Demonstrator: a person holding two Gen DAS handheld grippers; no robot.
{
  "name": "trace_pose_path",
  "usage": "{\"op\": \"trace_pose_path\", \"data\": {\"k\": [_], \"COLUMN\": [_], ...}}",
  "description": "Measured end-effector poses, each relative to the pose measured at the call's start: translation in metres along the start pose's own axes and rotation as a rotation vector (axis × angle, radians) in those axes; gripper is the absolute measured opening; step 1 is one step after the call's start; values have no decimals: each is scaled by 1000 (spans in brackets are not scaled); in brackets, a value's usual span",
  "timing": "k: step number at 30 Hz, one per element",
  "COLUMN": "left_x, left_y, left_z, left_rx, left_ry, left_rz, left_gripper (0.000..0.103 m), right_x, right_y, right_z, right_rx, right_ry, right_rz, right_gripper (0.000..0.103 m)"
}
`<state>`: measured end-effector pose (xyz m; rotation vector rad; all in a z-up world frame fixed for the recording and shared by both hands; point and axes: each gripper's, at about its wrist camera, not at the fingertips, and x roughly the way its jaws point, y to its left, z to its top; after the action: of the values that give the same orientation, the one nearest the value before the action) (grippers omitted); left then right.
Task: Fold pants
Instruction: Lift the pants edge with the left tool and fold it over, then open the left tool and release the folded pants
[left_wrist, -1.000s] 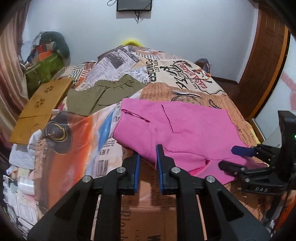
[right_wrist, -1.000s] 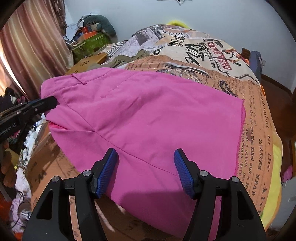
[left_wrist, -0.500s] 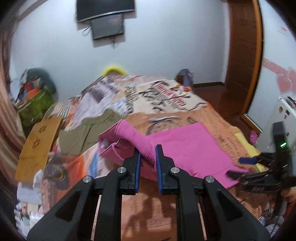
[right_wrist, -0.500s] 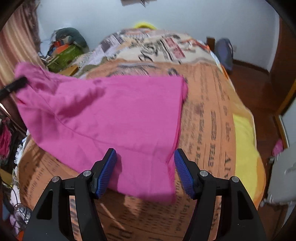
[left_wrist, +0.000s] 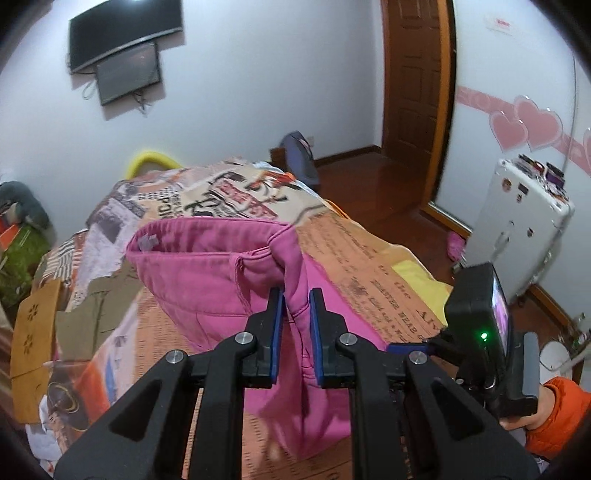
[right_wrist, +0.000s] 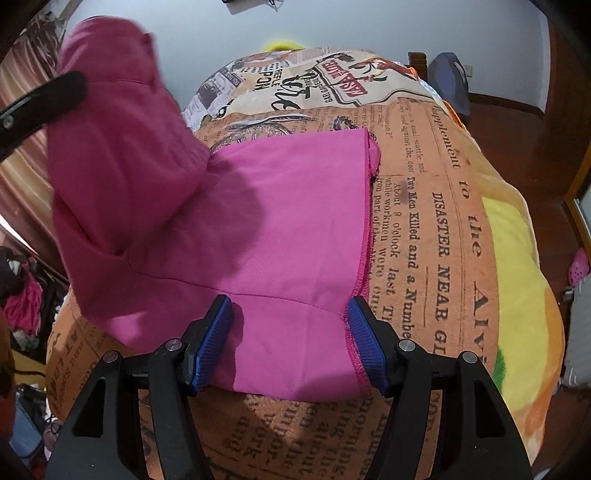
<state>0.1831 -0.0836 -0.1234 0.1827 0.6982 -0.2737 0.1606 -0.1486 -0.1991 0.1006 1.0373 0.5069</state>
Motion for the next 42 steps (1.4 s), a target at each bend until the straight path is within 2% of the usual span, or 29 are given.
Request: {"op": "trace_pose_path", "data": {"k": [3, 6, 10, 12, 19, 24, 30, 34, 37, 39, 42], "left_x": [8, 12, 17, 20, 33, 53, 87, 88, 83, 77, 58], "left_y": [-7, -10, -13, -17, -32, -40, -52, -60, -60, -55, -43], "left_z": [-1, -2, 0, 0, 3, -4, -24, -28, -27, -26, -22], "left_rx": [6, 5, -10, -17, -4, -17, -22, 12, 17, 3, -11], "left_ry": [20, 32, 44, 52, 77, 152, 291, 310, 316, 321, 281], "left_rz": [-27, -47, -86, -104, -165, -238, -322, -315, -311, -314, -297], "left_gripper": [13, 12, 12, 12, 11, 11, 12, 12, 20, 30, 32], "right_x": [-16, -31, -24, -13, -10, -24, -54, -61, -67, -74, -82], "right_y": [-5, -14, -25, -29, -32, -29, -42, -50, -50, -46, -38], "right_z": [0, 0, -6, -11, -12, -11, -18, -15, -13, -13, -9], "right_rx": [9, 7, 1, 15, 41, 26, 70, 89, 111, 114, 98], "right_ry": [-40, -66, -32, 7, 2, -8, -55, -70, -88, -104, -133], "right_rz": [-7, -51, -120, -111, -96, -124, -135, -158, -150, -140, -131], "right_gripper": [61, 61, 61, 61, 61, 61, 61, 61, 61, 61, 61]}}
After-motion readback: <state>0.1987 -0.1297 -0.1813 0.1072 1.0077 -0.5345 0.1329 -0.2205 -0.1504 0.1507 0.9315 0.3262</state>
